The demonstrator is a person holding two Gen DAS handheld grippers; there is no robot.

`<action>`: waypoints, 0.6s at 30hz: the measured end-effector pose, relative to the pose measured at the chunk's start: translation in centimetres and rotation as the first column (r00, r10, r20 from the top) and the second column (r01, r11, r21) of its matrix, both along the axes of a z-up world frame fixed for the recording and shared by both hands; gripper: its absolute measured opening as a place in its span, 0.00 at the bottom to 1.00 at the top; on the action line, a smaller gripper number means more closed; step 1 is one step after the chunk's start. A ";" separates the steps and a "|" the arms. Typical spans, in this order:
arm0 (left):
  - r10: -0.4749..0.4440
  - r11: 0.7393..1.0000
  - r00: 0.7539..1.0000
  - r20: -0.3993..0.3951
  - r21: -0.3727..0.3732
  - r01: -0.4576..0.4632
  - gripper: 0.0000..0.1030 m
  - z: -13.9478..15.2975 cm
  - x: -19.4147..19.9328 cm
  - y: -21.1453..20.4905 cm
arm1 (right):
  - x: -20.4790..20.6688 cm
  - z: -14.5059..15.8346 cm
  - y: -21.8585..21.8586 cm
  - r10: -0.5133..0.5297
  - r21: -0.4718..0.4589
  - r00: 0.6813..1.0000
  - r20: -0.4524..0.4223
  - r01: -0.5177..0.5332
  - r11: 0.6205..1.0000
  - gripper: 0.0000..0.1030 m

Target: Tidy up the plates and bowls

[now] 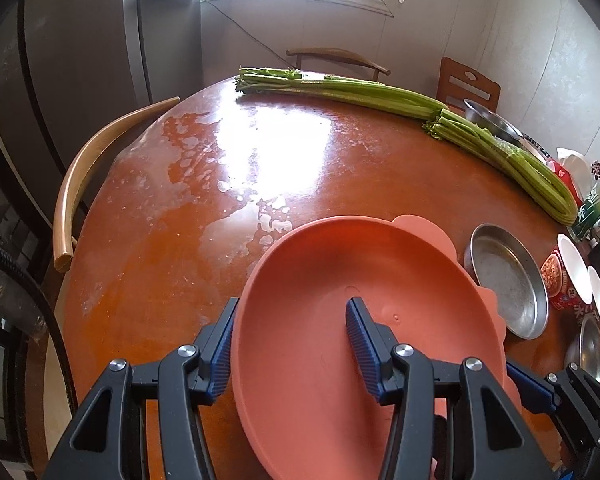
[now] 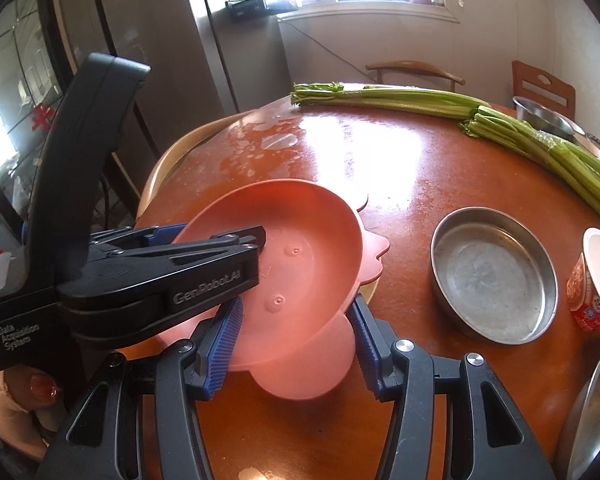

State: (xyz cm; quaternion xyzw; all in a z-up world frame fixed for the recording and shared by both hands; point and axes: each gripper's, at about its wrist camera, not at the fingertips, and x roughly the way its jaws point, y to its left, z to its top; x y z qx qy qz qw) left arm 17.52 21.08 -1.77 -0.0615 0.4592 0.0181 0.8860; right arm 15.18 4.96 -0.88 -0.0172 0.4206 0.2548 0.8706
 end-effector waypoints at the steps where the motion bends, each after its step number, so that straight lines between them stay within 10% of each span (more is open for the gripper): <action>1: -0.001 1.000 1.000 -0.004 -0.003 0.001 0.50 -0.2 0.2 0.1 | 0.1 -0.1 0.2 0.000 -0.003 1.000 -0.004 0.000 1.000 0.55; 18: -0.003 1.000 1.000 -0.024 -0.009 0.003 0.51 -1.0 1.1 0.9 | -0.7 -0.7 0.8 0.028 -0.029 1.000 0.003 -0.028 0.999 0.56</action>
